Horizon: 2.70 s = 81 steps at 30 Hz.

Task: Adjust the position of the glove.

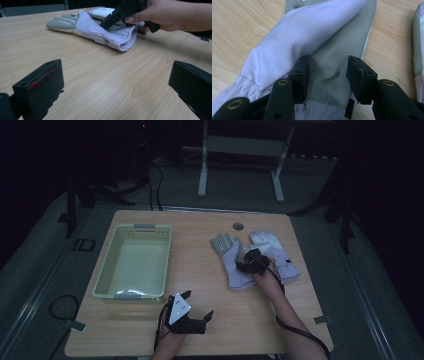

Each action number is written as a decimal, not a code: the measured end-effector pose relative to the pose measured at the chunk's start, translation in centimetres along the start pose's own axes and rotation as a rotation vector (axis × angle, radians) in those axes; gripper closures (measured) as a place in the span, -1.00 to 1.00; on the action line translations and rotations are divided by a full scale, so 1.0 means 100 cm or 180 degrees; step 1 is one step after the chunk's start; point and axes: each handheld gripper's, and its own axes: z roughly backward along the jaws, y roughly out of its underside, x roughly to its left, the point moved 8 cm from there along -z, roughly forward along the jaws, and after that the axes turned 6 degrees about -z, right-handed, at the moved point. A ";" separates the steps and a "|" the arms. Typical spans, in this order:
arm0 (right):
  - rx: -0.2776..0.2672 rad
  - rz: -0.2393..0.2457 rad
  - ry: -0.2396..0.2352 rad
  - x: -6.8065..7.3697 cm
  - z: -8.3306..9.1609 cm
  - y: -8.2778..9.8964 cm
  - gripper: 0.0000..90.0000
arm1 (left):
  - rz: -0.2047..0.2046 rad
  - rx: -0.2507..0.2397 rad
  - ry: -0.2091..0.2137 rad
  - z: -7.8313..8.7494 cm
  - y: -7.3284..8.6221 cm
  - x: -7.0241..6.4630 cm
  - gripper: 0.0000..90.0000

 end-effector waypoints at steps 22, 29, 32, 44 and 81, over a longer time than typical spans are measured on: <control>-0.0584 -0.0824 -0.0022 0.042 0.057 -0.020 0.93 | -0.0008 0.0001 0.0004 0.000 0.000 0.000 -1.00; -0.0714 -0.0911 -0.0025 0.062 0.078 -0.012 0.93 | -0.0010 0.0002 0.0004 0.000 0.000 0.000 -1.00; -0.0763 -0.0951 -0.0052 0.071 0.082 -0.004 0.93 | -0.0015 0.0001 0.0005 0.000 0.000 0.000 -1.00; -0.0626 -0.1036 -0.0085 0.076 0.057 0.020 0.92 | -0.0008 0.0005 0.0005 0.000 0.000 0.000 -1.00; -0.0575 -0.0668 0.0270 -0.004 0.089 0.009 0.16 | -0.0009 0.0002 -0.0007 0.000 0.000 0.000 -1.00</control>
